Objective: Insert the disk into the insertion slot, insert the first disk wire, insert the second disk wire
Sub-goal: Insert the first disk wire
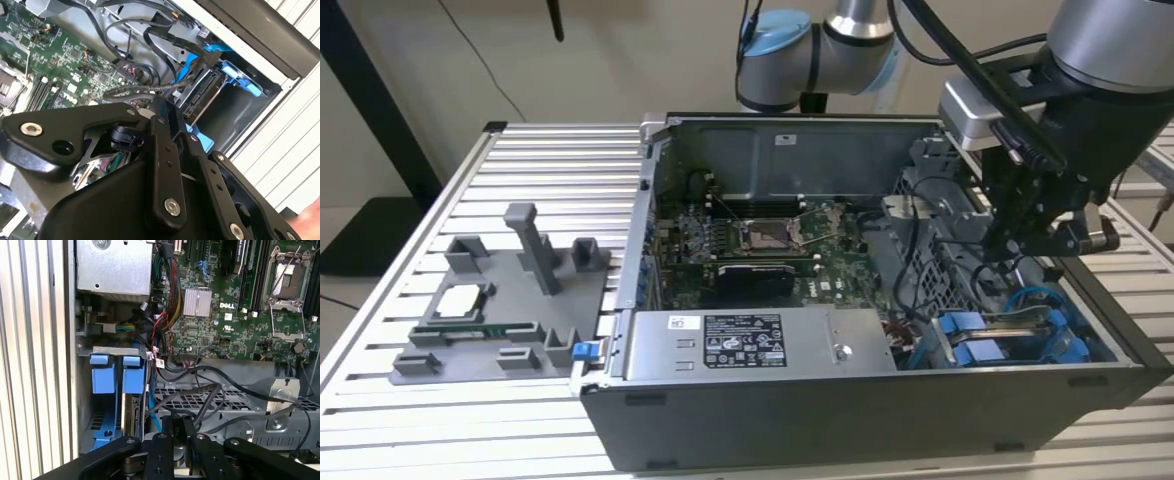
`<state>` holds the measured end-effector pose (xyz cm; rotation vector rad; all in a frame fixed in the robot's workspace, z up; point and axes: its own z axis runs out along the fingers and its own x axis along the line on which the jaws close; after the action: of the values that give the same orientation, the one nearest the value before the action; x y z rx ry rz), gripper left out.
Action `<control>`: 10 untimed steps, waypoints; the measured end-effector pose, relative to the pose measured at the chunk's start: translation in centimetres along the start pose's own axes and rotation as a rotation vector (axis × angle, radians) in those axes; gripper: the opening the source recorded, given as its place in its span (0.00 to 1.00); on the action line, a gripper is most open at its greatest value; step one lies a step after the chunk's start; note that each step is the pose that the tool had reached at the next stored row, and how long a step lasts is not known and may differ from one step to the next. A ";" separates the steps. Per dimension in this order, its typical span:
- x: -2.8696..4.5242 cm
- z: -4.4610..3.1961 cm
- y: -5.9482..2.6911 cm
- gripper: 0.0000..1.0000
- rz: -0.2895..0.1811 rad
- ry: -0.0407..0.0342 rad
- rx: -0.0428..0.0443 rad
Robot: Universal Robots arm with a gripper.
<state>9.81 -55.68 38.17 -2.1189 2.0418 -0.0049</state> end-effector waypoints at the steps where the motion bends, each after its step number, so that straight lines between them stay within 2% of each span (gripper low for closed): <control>1: 0.08 0.03 -0.16 0.00 0.001 0.0002 -0.0090; 4: 0.32 0.24 -0.98 0.00 0.004 -0.0001 -0.0320; 7: 0.53 0.47 -2.02 0.00 0.006 -0.0004 -0.0434; 10: 0.81 0.61 -2.48 0.00 0.007 -0.0008 -0.0498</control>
<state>12.39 -56.33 37.82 -2.1405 2.0697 0.0482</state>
